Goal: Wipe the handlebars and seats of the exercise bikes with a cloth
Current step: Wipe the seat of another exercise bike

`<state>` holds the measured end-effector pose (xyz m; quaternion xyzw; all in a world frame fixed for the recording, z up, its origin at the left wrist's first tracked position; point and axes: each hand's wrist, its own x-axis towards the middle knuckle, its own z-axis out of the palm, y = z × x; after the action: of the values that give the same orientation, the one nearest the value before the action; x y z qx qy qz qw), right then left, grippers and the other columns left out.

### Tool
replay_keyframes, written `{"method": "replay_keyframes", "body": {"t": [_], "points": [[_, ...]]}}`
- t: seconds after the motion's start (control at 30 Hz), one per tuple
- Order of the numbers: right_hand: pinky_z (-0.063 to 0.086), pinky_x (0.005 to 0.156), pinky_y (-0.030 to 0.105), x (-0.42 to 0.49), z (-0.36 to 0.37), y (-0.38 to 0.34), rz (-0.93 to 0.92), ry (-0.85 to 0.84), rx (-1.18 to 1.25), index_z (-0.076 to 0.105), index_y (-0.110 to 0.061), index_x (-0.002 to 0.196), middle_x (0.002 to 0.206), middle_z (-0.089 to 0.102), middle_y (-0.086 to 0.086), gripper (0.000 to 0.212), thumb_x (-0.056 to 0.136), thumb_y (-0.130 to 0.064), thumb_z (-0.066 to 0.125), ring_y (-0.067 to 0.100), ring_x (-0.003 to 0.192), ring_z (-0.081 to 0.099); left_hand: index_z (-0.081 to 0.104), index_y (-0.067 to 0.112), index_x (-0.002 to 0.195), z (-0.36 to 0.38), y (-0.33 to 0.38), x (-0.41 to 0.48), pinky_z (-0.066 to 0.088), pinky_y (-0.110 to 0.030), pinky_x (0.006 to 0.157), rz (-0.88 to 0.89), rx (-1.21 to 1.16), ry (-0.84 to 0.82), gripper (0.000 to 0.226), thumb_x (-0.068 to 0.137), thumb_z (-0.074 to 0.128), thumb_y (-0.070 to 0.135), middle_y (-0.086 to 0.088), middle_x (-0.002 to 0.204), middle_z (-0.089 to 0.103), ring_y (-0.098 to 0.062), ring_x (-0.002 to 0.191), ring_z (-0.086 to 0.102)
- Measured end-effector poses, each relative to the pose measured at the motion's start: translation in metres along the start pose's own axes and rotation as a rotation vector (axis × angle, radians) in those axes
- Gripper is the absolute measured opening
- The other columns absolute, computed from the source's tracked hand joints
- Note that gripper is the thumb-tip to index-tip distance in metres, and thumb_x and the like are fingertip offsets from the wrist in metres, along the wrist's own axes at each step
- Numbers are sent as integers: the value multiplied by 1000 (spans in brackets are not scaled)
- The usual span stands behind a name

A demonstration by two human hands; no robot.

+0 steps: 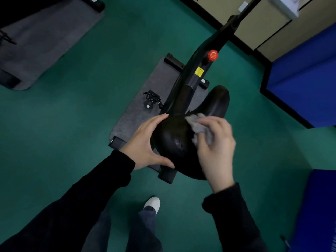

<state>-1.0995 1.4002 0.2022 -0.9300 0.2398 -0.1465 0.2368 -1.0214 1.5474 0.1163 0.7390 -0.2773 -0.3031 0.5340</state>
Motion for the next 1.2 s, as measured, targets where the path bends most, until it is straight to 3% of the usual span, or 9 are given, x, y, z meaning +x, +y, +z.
{"method": "replay_keyframes", "body": {"t": [0.13, 0.2, 0.33, 0.47, 0.73, 0.9, 1.03, 1.1, 1.2], "points": [[38, 96, 21, -6, 12, -23, -393, -267, 21, 68, -1, 95, 106, 61, 10, 29, 72, 9, 54, 24, 106, 51, 31, 38, 133, 12, 0, -13, 30, -35, 112, -34, -100, 155, 109, 40, 82, 62, 19, 135, 38, -6, 131, 35], [37, 100, 24, -18, 0, -11, -490, -321, 53, 68, -1, 96, 109, 61, 9, 28, 77, 4, 49, 22, 110, 49, 33, 37, 135, 16, 0, -17, 31, -41, 112, -68, -160, 186, 109, 42, 83, 61, 15, 137, 40, -8, 132, 35], [34, 104, 24, -40, -26, 26, -409, -188, 49, 69, -3, 101, 114, 55, -3, 34, 78, 12, 50, 17, 114, 48, 29, 41, 140, 20, -1, -22, 27, -42, 113, -127, -159, 194, 114, 41, 79, 68, 17, 144, 33, -5, 135, 27], [35, 96, 11, -24, -13, 19, -226, -73, 88, 70, -7, 99, 108, 55, -4, 30, 76, 5, 56, 20, 105, 56, 29, 46, 138, 23, -1, -25, 28, -45, 112, -143, -175, 235, 112, 39, 77, 71, 17, 144, 34, -7, 136, 27], [35, 100, 19, -9, -15, 16, -577, -406, 125, 69, -9, 104, 115, 58, 3, 28, 80, 2, 60, 18, 116, 51, 32, 49, 135, 41, -8, -35, 29, -42, 112, -153, -234, 366, 100, 47, 74, 70, 18, 143, 36, -5, 135, 28], [39, 95, 22, 24, -2, -8, -732, -584, 32, 69, -6, 99, 109, 61, 6, 25, 78, 5, 62, 21, 107, 55, 33, 57, 127, 46, -8, -36, 30, -41, 113, -170, -271, 389, 94, 45, 74, 72, 20, 142, 37, -4, 135, 29], [38, 87, 13, 62, 17, -29, -799, -804, -84, 70, -10, 99, 100, 61, -2, 20, 82, -1, 62, 10, 99, 56, 37, 33, 140, 48, -11, -34, 29, -40, 114, -222, -279, 398, 115, 39, 76, 74, 14, 145, 37, -4, 135, 30], [34, 82, 8, 77, 17, -28, -704, -770, -119, 69, -10, 102, 102, 62, -1, 16, 88, -7, 60, 11, 101, 57, 38, 42, 134, 49, -12, -36, 28, -38, 113, -192, -339, 398, 105, 41, 79, 68, 18, 143, 39, -1, 133, 32], [37, 86, 14, 72, 7, -18, -682, -671, -95, 68, -10, 97, 103, 64, 5, 15, 87, -5, 59, 17, 101, 59, 39, 49, 128, 52, -12, -35, 29, -39, 113, -158, -387, 398, 95, 44, 82, 62, 20, 141, 40, 2, 132, 33]]}}
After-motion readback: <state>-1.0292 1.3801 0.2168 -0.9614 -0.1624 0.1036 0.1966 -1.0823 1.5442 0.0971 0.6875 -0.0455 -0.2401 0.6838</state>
